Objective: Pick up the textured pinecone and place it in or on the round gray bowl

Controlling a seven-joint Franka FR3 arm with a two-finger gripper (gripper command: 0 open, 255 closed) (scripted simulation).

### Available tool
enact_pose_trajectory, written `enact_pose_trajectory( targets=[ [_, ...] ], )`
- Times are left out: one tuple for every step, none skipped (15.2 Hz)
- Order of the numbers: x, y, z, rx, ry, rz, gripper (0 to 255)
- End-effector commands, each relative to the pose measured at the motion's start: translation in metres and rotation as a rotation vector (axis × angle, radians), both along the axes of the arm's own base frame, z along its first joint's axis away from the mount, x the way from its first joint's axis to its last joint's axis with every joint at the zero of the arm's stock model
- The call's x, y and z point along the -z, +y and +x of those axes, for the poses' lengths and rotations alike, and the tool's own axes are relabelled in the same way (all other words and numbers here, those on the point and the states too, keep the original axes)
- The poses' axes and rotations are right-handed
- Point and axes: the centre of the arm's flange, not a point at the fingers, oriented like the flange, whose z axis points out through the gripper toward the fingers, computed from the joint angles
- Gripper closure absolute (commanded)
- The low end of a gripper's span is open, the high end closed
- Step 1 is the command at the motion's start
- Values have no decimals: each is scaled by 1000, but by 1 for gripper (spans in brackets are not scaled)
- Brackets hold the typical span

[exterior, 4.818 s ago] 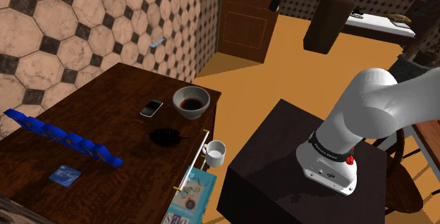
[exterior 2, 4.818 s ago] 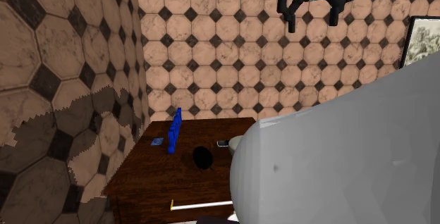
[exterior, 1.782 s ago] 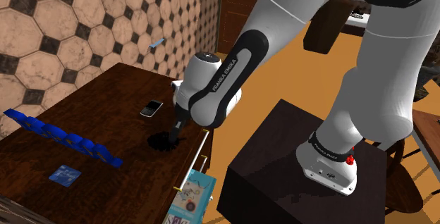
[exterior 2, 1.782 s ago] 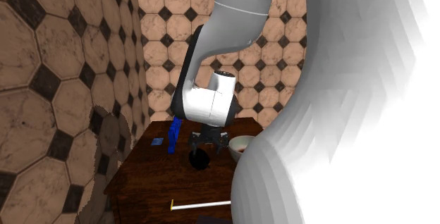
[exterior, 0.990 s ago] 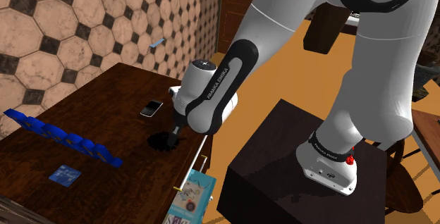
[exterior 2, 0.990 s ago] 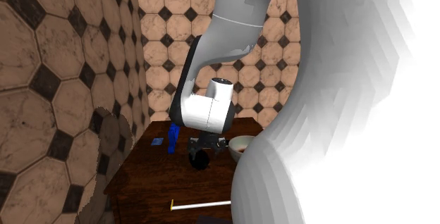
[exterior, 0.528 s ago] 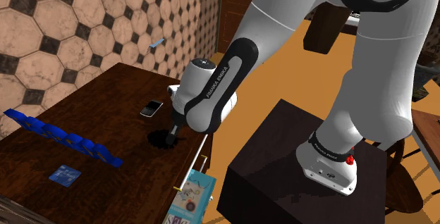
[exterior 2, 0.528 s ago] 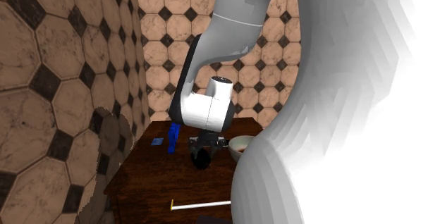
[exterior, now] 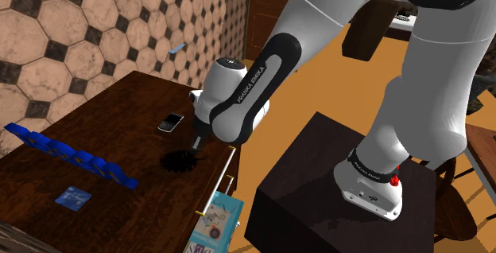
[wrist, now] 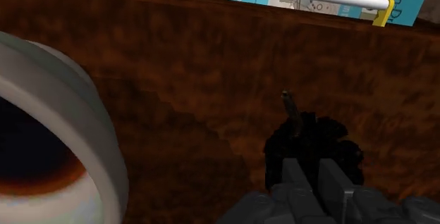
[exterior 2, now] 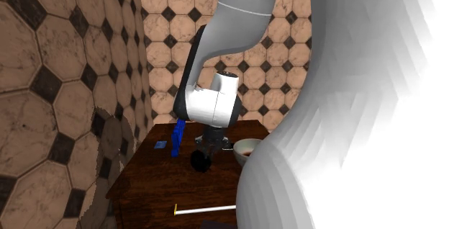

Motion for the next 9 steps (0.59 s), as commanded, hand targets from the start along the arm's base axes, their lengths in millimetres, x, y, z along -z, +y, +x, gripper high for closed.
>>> enact_pose_trajectory(
  targets=[
    [-9, -1, -1, 1, 5, -2, 255],
    [-14, -1, -1, 1, 5, -2, 255],
    [-20, -1, -1, 1, 5, -2, 255],
    [-15, -3, -2, 0, 4, -2, 255],
    [-15, -3, -2, 0, 4, -2, 0],
    [-22, 22, 4, -89, 6, -105, 0],
    [-26, 49, 8, -178, 8, -208, 0],
    [-28, 75, 10, -267, 10, -311, 0],
    [-26, 102, 9, -355, 11, -414, 0]
  ],
)
